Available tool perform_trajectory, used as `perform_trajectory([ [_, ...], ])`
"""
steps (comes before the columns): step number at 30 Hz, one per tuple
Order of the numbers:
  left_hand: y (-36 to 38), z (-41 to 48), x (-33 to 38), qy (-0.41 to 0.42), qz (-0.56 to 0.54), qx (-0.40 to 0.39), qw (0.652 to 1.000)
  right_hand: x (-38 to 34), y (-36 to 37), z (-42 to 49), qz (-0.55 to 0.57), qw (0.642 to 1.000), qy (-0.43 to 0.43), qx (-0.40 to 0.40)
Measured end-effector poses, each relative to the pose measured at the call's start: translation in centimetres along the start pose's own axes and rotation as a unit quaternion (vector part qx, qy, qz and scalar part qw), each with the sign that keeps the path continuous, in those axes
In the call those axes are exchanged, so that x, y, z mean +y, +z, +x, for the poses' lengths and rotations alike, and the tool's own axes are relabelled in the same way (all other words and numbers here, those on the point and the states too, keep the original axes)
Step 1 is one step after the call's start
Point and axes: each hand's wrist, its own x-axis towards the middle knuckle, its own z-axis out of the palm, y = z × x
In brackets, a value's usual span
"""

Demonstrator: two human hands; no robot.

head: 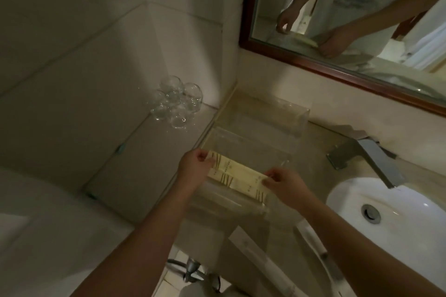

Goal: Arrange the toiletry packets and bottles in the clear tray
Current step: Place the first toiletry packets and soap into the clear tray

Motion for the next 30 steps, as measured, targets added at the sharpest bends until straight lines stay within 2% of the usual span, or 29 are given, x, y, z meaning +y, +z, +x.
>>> perform_trajectory([
  [2, 0.7, 1.8, 0.7, 0.002, 0.042, -0.016, 0.999, -0.4, 0.1, 1.6, 0.027, 0.999, 0.025, 0.031],
  [6, 2.1, 4.9, 1.7, 0.034, 0.155, -0.038, 0.987, -0.8, 0.3, 4.6, 0.014, 0.995, 0.042, 0.086],
  [10, 3.6, 6.6, 2.2, 0.080, 0.295, -0.036, 0.952, -0.6, 0.2, 6.6, 0.031, 0.991, 0.089, 0.093],
  [14, 4.8, 7.5, 2.1, 0.091, 0.365, -0.025, 0.926, -0.3, 0.6, 7.5, -0.014, 0.990, 0.105, 0.094],
  [20, 5.3, 8.0, 1.8, 0.069, 0.421, -0.024, 0.904, -0.7, 1.1, 7.6, -0.070, 0.989, 0.091, 0.090],
  [24, 5.4, 7.9, 1.8, 0.096, 0.451, -0.023, 0.887, -0.7, 1.3, 7.7, -0.079, 0.989, 0.089, 0.089],
  [30, 4.9, 7.6, 1.7, 0.113, 0.441, -0.007, 0.890, -0.8, 1.8, 7.2, -0.071, 0.989, 0.065, 0.112],
])
